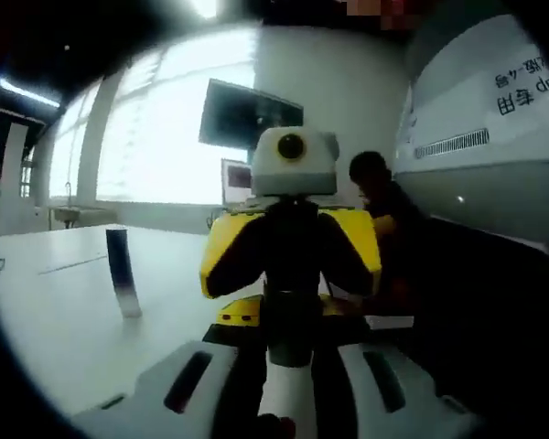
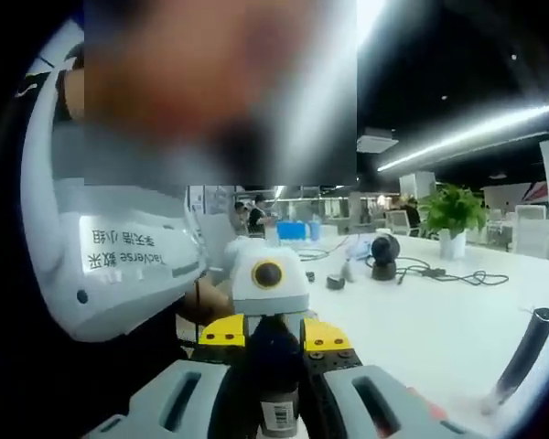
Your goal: Pick up cosmetic bottle twist off cap place on table pick up cap screw tight cap place on table
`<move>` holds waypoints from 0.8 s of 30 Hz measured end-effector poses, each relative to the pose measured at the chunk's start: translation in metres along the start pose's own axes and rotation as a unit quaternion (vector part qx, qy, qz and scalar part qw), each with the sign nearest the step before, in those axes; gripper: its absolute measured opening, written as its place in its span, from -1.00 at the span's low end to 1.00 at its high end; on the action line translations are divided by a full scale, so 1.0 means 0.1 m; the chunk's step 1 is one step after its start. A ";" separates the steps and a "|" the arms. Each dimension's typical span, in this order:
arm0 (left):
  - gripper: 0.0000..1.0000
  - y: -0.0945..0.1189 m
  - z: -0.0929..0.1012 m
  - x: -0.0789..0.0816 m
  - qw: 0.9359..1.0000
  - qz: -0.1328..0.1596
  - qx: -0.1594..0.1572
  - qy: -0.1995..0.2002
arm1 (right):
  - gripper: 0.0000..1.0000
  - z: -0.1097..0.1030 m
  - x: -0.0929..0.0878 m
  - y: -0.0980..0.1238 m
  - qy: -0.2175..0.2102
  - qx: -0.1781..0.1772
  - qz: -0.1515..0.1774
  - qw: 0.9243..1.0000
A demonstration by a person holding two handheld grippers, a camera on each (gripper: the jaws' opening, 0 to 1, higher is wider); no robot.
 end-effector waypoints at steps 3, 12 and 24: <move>-0.89 0.00 0.02 -0.01 1.000 -0.008 -0.001 0.011 | -0.79 0.01 0.00 0.00 -0.004 -0.012 0.002 1.000; -0.90 -0.03 -0.10 0.06 0.998 -0.022 0.054 0.004 | -0.79 0.11 0.04 -0.02 0.011 -0.089 0.009 0.996; -0.87 0.00 -0.27 0.05 0.996 -0.023 0.090 -0.014 | -0.78 0.14 0.05 -0.03 0.035 -0.130 0.015 0.991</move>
Point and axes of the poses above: the point that each gripper's makers call its tool centre point, and the gripper's own axes: y roughly backward along the fingers, z roughly to its right, x roughly out of its top, the point moved 6 cm from there along y, roughly backward along the fingers, and after that the axes turned 4 degrees about z, right-handed, at the moved point
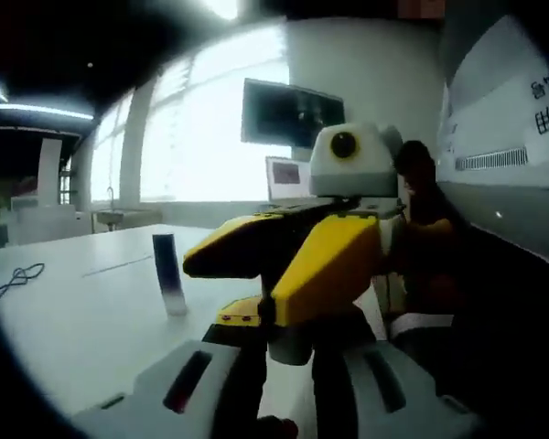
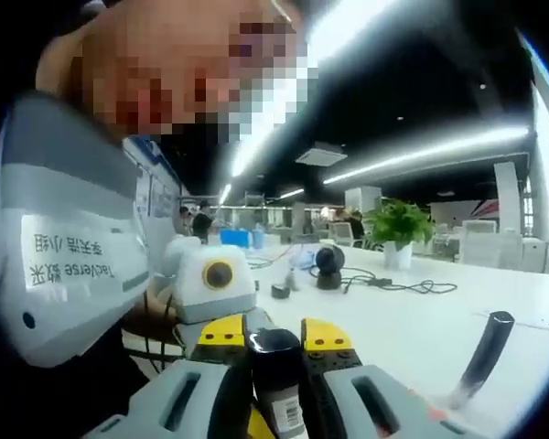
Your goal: Pick up cosmetic bottle twist off cap place on table pick up cap screw tight cap place on table
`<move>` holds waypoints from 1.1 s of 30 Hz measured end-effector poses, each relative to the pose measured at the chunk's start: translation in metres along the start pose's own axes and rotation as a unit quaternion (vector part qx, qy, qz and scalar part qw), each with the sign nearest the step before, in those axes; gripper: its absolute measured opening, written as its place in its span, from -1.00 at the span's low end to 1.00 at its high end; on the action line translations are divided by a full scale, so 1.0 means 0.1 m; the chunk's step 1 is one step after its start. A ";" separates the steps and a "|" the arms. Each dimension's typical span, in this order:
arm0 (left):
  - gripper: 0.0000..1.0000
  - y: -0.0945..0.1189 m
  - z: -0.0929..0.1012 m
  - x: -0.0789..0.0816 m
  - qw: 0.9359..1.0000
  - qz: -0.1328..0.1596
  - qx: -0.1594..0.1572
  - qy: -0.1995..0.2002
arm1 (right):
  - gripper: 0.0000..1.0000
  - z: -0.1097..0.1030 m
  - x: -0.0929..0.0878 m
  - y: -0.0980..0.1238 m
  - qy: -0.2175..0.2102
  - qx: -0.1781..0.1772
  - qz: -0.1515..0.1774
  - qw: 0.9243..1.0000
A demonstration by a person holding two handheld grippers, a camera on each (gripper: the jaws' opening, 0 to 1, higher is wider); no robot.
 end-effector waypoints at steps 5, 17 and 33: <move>-0.82 -0.02 -0.05 -0.03 1.000 0.017 -0.007 -0.007 | -0.77 0.00 0.01 -0.01 0.019 0.014 -0.002 1.000; -0.80 -0.04 -0.15 -0.14 0.999 0.025 -0.013 0.036 | -0.76 0.05 -0.12 -0.01 0.008 0.022 0.005 1.000; -0.63 0.11 -0.03 -0.32 0.999 0.013 0.006 0.037 | -0.75 0.18 -0.20 -0.16 -0.003 0.009 0.015 1.000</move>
Point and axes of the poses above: the point that each gripper's makers call its tool centre point, and the gripper's own axes: y roughly backward along the fingers, z roughly to its right, x roughly out of its top, the point moved 6 cm from there along y, roughly backward along the fingers, and after that the axes turned 4 degrees about z, right-handed, at the moved point
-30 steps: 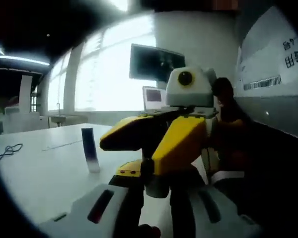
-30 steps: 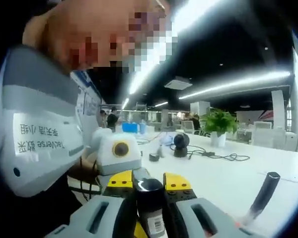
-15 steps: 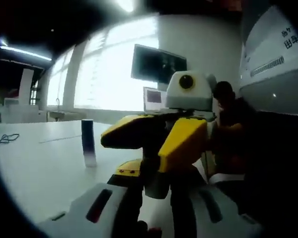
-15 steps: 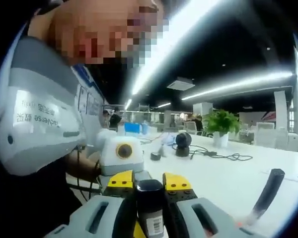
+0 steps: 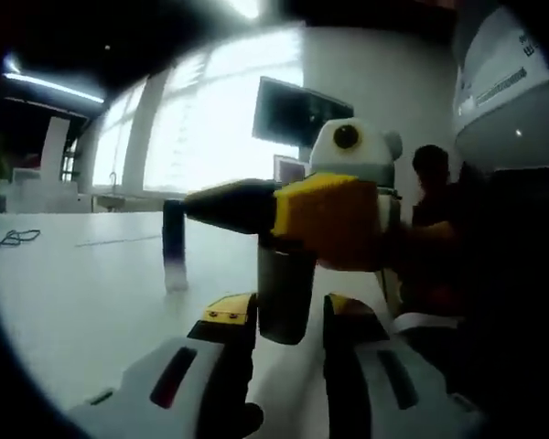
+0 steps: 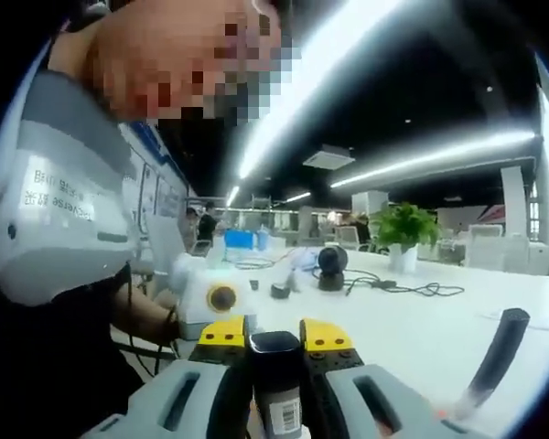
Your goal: Pick up cosmetic bottle twist off cap place on table pick up cap screw tight cap place on table
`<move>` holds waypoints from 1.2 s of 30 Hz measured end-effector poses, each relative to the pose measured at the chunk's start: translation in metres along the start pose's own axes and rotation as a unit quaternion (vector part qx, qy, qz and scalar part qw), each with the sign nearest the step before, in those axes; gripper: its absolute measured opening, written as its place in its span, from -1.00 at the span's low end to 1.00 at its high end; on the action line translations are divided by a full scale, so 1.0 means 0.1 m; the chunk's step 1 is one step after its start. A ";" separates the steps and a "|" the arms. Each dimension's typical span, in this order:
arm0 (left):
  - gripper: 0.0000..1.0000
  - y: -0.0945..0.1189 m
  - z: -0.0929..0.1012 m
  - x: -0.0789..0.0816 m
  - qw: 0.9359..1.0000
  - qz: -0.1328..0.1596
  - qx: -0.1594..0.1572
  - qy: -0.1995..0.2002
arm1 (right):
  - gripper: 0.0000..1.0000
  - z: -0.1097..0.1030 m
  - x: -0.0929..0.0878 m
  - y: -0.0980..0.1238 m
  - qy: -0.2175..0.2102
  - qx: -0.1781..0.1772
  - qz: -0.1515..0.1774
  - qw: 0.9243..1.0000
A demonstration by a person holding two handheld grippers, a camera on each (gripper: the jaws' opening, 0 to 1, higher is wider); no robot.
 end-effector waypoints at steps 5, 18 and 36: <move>-0.61 0.03 -0.08 -0.05 0.999 0.004 0.032 -0.004 | -0.75 0.14 -0.05 0.01 -0.020 -0.027 0.008 0.999; -0.62 0.11 -0.42 -0.09 0.986 -0.012 0.168 -0.011 | -0.75 0.63 -0.11 -0.09 -0.038 -0.151 0.031 0.987; -0.64 0.30 -0.70 -0.07 0.963 0.000 0.270 -0.003 | -0.75 1.14 -0.34 -0.76 -0.036 -0.225 0.028 0.973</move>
Point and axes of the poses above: the point that each gripper's makers call its tool centre point, and the gripper's own axes: y roughly backward along the fingers, z roughly to its right, x roughly out of its top, the point moved 6 cm from there along y, roughly backward along the fingers, and after that the axes turned 4 degrees about z, right-handed, at the moved point
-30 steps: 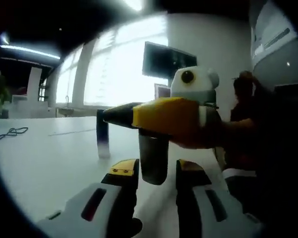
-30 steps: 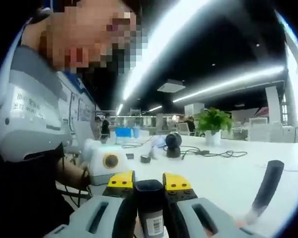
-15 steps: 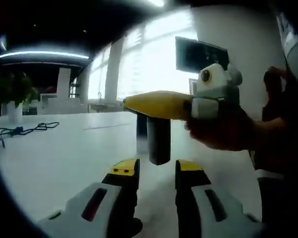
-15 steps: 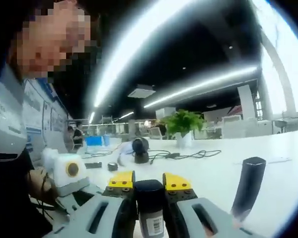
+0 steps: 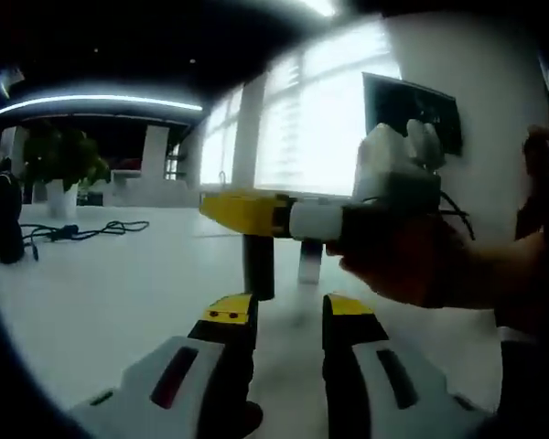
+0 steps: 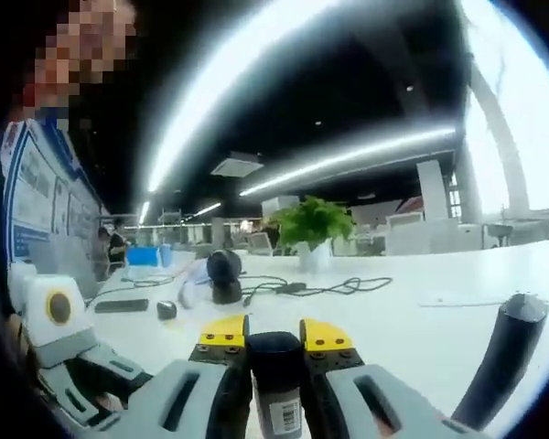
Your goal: Pick up cosmetic bottle twist off cap place on table pick up cap screw tight cap place on table
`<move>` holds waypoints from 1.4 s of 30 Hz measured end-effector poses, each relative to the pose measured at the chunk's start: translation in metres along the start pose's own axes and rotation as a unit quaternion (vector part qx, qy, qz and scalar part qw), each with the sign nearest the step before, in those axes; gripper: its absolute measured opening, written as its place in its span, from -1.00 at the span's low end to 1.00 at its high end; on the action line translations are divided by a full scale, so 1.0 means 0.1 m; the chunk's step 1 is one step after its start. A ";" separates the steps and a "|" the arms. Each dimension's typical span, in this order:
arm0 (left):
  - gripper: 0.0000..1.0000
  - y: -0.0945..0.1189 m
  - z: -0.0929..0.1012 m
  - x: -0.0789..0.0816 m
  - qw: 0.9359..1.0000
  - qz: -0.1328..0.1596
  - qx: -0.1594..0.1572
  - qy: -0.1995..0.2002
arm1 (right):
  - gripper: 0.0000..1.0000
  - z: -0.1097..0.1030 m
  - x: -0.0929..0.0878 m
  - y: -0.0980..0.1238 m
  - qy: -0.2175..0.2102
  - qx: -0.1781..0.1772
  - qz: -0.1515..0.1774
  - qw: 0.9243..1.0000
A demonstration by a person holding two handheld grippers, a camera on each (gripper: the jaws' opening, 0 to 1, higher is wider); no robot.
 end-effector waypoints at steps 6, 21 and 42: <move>-0.64 0.00 -0.04 0.01 1.000 0.006 0.006 0.001 | -0.75 0.07 -0.16 -0.13 -0.003 -0.017 -0.002 1.000; -0.64 0.01 -0.03 0.01 1.000 0.003 0.003 -0.009 | -0.74 0.14 -0.32 -0.19 0.016 -0.032 0.005 0.999; -0.63 0.00 -0.02 0.00 1.000 0.000 0.005 -0.021 | -0.70 0.06 -0.37 -0.17 0.026 -0.010 -0.015 0.999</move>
Point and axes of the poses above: the point that each gripper's makers call its tool centre point, and the gripper's own axes: y roughly backward along the fingers, z roughly to its right, x roughly out of its top, the point moved 6 cm from there along y, roughly backward along the fingers, and after that the axes turned 4 degrees about z, right-handed, at the moved point
